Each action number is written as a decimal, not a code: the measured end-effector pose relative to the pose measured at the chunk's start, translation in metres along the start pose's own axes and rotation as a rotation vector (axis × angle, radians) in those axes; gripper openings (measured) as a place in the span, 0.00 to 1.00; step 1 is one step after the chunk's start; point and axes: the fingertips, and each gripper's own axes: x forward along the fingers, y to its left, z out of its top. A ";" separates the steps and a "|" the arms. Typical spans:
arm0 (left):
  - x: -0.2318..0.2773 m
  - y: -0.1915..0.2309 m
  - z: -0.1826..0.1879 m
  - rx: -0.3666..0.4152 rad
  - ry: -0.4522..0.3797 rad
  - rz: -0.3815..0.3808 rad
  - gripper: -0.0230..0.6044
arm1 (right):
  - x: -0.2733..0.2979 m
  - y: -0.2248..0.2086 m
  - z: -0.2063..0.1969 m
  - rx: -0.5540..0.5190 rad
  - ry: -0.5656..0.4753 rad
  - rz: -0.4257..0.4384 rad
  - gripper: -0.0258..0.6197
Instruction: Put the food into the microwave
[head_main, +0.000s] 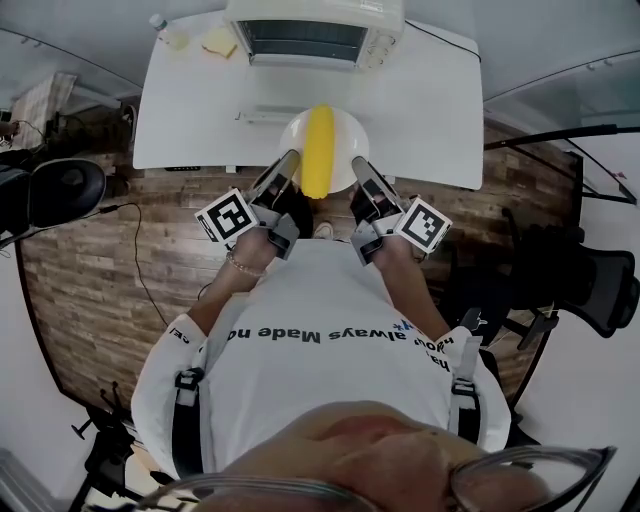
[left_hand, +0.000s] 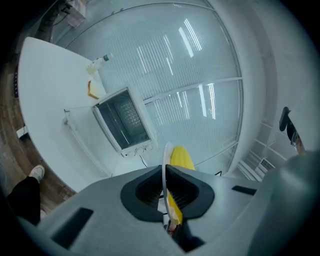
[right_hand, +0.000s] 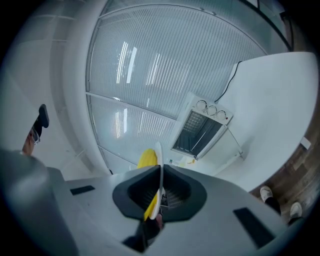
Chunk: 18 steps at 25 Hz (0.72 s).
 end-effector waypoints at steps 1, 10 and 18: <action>0.004 0.003 0.007 -0.005 0.001 0.002 0.06 | 0.008 -0.001 0.003 0.000 -0.001 0.000 0.07; 0.038 0.027 0.088 0.041 0.026 -0.007 0.06 | 0.094 -0.004 0.024 0.007 -0.011 -0.017 0.07; 0.068 0.041 0.157 0.046 0.057 -0.026 0.06 | 0.163 0.001 0.046 0.004 -0.033 -0.037 0.07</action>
